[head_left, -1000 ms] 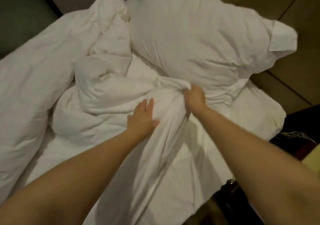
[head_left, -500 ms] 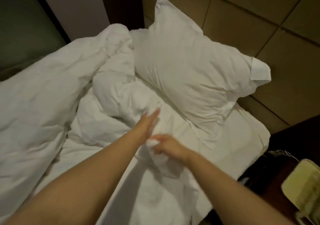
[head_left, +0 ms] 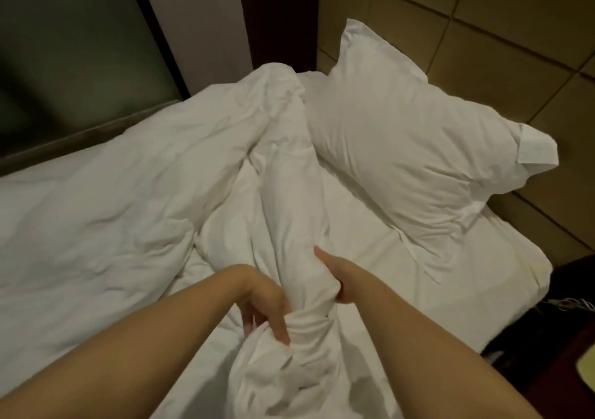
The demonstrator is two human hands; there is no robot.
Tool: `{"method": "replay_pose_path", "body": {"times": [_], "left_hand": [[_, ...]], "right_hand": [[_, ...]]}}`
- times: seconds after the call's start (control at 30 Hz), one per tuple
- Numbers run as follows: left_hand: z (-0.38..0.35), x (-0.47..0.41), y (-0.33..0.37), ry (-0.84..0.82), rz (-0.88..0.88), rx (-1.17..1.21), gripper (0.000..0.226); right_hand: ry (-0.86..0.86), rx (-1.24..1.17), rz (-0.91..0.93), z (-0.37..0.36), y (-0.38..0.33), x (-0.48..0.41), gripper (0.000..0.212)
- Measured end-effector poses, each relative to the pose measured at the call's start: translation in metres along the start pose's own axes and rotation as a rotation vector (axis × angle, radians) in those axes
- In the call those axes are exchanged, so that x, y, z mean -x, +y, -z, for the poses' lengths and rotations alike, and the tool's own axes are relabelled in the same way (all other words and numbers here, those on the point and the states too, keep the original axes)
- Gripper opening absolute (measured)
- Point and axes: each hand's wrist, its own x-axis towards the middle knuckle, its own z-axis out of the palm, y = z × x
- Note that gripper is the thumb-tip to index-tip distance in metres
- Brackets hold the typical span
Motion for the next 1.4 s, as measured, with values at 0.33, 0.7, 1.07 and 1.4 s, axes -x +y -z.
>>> {"method": "replay_pose_path", "body": {"times": [0.33, 0.7, 1.07, 1.4], "left_hand": [[0.064, 0.092, 0.006, 1.053, -0.140, 0.394, 0.093], [0.005, 0.073, -0.124, 0.848, -0.257, 0.749, 0.040], [-0.025, 0.107, -0.169, 0.406, -0.318, 0.708, 0.032], [0.020, 0.148, -0.127, 1.253, -0.305, 0.850, 0.047]], "right_hand": [[0.494, 0.741, 0.963, -0.117, 0.019, 0.089, 0.026], [0.453, 0.583, 0.517, -0.126, 0.063, 0.044, 0.073], [0.029, 0.111, 0.284, -0.153, 0.022, 0.010, 0.049], [0.419, -0.154, 0.849, -0.088, -0.068, 0.092, 0.028]]}}
